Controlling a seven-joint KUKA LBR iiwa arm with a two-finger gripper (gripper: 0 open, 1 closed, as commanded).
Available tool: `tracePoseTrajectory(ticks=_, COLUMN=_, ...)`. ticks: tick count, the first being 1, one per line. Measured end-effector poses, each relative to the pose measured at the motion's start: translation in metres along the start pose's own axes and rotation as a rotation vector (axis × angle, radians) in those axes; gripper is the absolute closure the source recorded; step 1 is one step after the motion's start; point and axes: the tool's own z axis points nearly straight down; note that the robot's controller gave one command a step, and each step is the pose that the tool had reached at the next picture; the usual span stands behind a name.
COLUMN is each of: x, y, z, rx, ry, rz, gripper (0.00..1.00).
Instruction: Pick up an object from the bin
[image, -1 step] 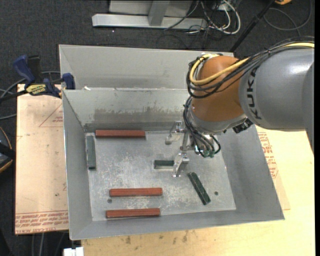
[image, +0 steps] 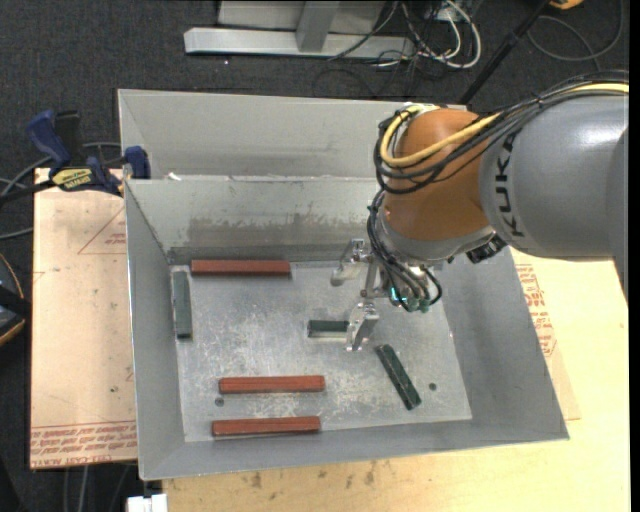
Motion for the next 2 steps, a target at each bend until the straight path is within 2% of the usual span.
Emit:
tracePoseTrajectory(ticks=1, x=-0.0303, y=-0.0176, z=0.0862, rx=-0.002, ry=-0.01, rz=-0.086, gripper=1.0)
tracePoseTrajectory(ticks=2, x=-0.0303, y=-0.0176, z=0.0862, rx=-0.002, ry=-0.01, rz=-0.085, gripper=1.0)
